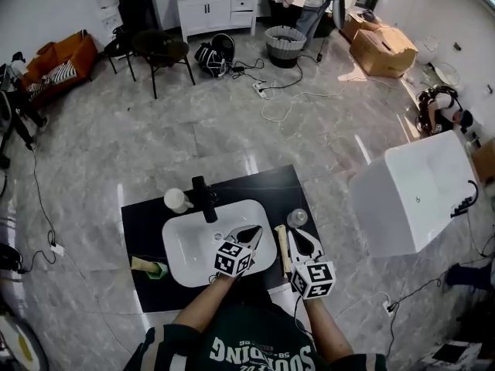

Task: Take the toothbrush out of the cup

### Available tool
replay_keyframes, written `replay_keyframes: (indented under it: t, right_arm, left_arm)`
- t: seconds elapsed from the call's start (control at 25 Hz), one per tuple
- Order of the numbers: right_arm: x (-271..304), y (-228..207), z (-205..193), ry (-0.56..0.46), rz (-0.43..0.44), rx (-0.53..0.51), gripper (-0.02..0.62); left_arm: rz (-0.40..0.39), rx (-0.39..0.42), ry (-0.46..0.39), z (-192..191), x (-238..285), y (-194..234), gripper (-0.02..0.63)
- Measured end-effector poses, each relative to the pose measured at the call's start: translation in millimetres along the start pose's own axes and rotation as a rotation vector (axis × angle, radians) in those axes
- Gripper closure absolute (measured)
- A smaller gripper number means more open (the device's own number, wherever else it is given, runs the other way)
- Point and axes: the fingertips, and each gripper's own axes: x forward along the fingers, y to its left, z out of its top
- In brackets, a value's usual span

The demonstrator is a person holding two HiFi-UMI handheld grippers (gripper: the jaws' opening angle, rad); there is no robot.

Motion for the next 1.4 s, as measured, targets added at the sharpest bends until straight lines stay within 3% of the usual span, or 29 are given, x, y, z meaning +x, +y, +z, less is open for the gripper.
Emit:
replay_keyframes:
  t: [0.48, 0.84, 1.4]
  right_arm:
    - [34.3, 71.6, 17.9, -0.034, 0.162, -0.038, 0.554]
    - [59.6, 131.0, 23.5, -0.02, 0.292, -0.073, 0.554]
    - [92.0, 220.6, 7.6, 0.019, 0.487, -0.152, 0.554]
  left_arm:
    - [0.144, 0.077, -0.1, 35.6, -74.1, 47.3, 0.595]
    - [0.287, 0.048, -0.175, 51.5, -142.2, 85.0, 0.595]
    - [0.506, 0.003, -0.251, 39.6, -246.8, 132.2, 0.595]
